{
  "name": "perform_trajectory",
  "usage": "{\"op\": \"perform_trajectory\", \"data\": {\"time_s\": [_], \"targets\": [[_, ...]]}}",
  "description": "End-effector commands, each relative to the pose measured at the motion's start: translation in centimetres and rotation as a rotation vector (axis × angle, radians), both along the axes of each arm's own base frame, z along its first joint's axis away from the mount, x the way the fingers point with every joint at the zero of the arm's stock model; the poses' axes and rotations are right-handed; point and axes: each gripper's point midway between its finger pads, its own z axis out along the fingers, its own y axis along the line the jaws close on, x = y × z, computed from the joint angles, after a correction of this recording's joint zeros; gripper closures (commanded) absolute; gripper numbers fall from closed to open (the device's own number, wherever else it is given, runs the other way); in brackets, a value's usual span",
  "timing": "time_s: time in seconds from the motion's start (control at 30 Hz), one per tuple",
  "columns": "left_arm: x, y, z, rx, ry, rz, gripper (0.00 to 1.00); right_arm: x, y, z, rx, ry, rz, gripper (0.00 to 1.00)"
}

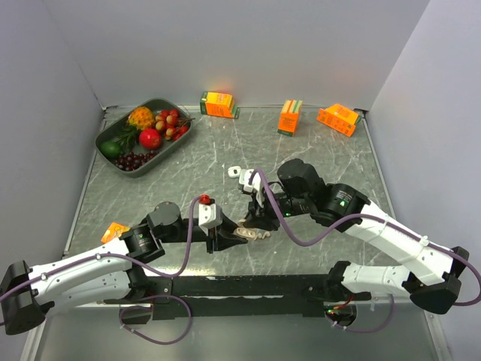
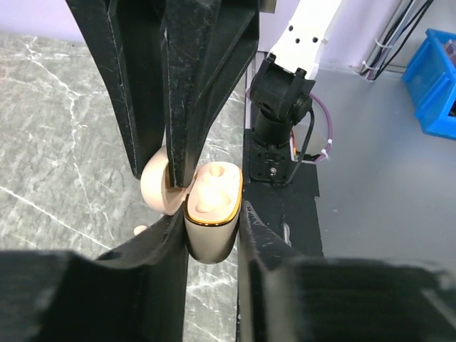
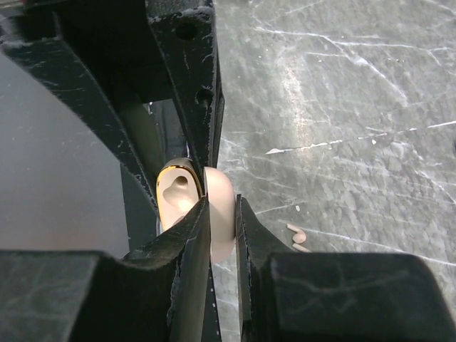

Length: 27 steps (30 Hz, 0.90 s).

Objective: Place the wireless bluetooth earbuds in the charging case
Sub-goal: Adjust the charging case.

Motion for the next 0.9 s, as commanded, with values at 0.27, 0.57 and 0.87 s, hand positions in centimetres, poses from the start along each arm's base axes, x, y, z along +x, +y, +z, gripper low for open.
{"op": "perform_trajectory", "data": {"time_s": [0.27,0.57,0.87], "targets": [[0.1,-0.3,2.4,-0.055,-0.052,-0.006,0.99,-0.4,0.7,3.9,0.114,-0.055,0.032,1.0],[0.2,0.0,2.6,-0.079,-0.062,0.005,0.99,0.1,0.5,4.4,0.121,-0.053,-0.017,0.75],[0.4,0.4,2.3,-0.078,-0.058,0.03,0.99,0.4,0.1,7.1,0.18,-0.082,-0.065,0.48]]}}
